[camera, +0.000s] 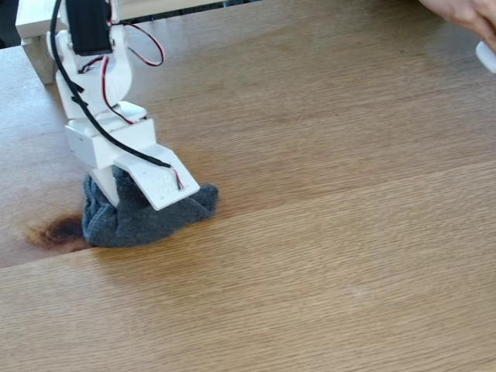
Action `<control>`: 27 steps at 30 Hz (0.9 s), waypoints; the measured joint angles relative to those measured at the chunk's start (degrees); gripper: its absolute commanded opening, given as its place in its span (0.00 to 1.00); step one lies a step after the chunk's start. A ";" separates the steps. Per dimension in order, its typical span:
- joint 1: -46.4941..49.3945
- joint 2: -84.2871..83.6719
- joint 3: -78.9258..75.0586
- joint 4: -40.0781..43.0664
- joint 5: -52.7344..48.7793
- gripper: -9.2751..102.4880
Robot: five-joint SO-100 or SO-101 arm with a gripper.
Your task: Clean the area in front of the robot
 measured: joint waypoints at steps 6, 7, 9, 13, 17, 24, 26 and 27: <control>0.79 0.70 0.09 -3.16 14.85 0.08; 1.85 1.49 0.09 -2.55 16.79 0.08; 4.22 3.87 0.09 -0.35 19.25 0.08; 12.48 11.43 0.09 8.61 21.27 0.08; 22.32 19.25 0.09 21.36 19.86 0.08; 38.32 29.44 0.09 43.42 11.25 0.08; 42.45 31.29 1.14 46.14 8.53 0.08; 44.56 32.26 2.37 46.41 7.29 0.08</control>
